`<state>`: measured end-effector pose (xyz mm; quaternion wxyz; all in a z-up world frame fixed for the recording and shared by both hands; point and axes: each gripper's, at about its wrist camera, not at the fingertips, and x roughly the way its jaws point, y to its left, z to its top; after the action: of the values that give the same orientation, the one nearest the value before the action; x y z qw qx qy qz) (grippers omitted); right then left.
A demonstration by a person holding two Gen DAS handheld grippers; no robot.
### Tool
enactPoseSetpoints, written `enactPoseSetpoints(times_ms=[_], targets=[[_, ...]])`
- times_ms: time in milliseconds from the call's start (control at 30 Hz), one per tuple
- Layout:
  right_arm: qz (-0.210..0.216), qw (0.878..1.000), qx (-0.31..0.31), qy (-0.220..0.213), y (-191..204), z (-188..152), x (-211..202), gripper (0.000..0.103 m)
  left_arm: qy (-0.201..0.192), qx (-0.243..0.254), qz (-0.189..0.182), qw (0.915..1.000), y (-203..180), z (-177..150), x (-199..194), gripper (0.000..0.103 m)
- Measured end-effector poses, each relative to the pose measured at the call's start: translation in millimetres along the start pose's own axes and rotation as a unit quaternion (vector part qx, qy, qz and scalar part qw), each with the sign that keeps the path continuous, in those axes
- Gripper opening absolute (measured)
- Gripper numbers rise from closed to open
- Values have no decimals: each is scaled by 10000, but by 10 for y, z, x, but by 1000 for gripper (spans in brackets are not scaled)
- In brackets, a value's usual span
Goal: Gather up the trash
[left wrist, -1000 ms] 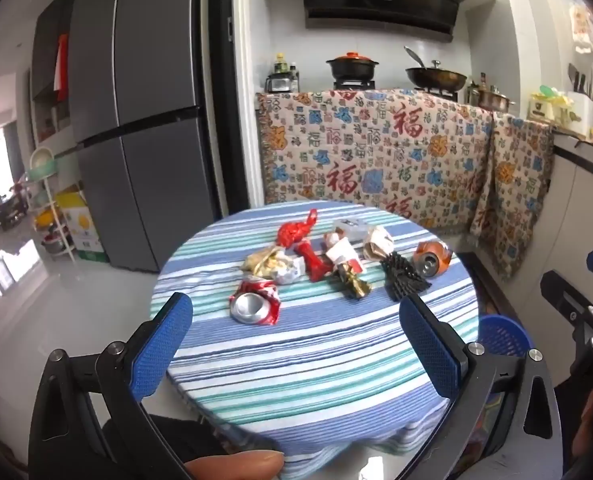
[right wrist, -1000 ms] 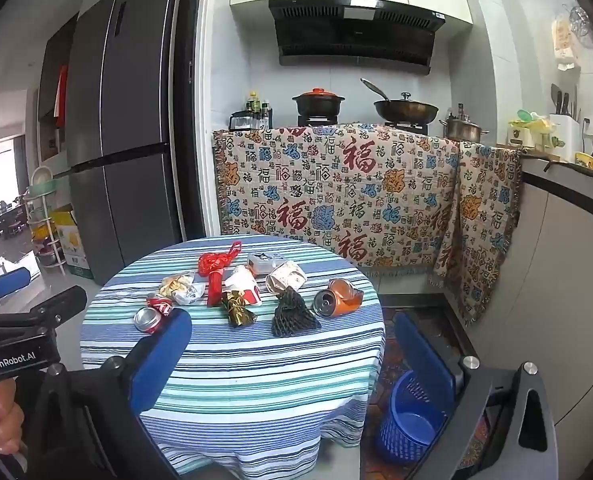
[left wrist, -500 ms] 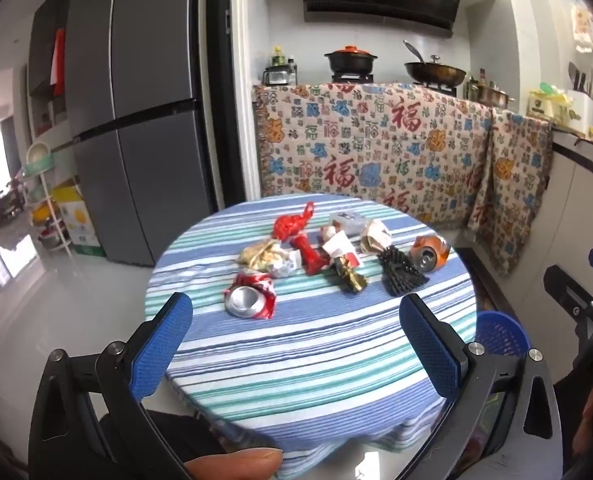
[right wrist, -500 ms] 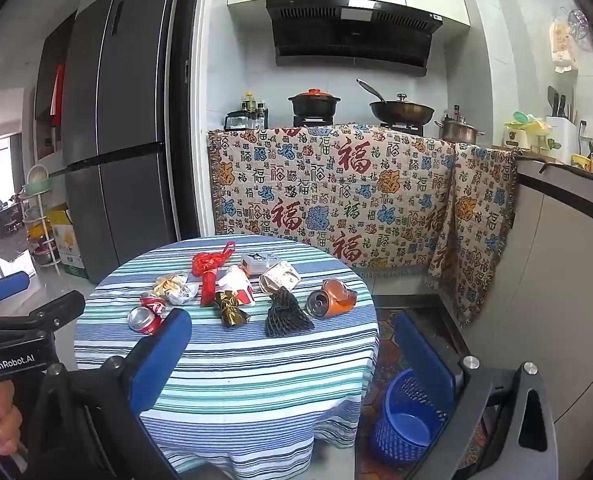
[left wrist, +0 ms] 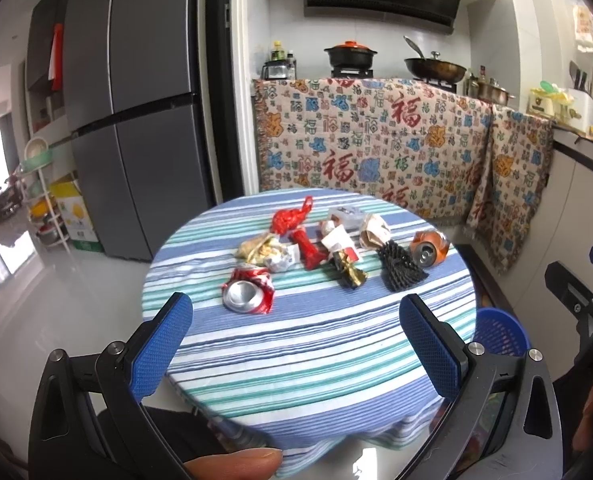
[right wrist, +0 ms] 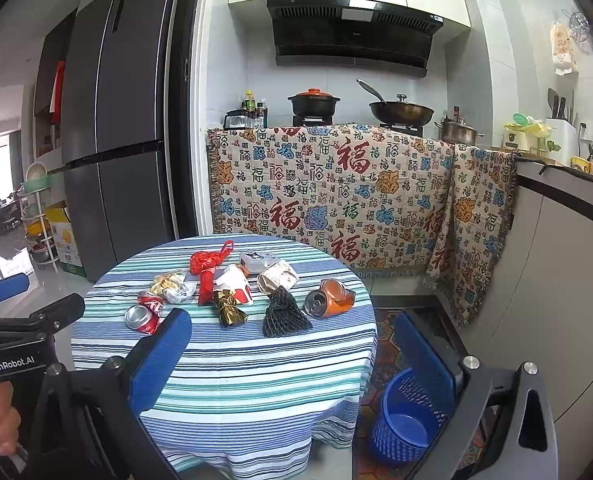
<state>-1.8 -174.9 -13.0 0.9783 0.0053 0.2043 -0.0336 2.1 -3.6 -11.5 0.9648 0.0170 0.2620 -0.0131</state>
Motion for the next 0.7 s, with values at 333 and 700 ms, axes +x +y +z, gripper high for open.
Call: enactPoseSetpoints(times_ms=[333,700], targets=[[-12,10000,-3,-8,-19,-1,2,103,10,-3,-5,10000,-8,-9,4,103],[-27,10000,-6,-29,-32,-1,-3,103,30,0,-12,10000,-28,-17,18,103]])
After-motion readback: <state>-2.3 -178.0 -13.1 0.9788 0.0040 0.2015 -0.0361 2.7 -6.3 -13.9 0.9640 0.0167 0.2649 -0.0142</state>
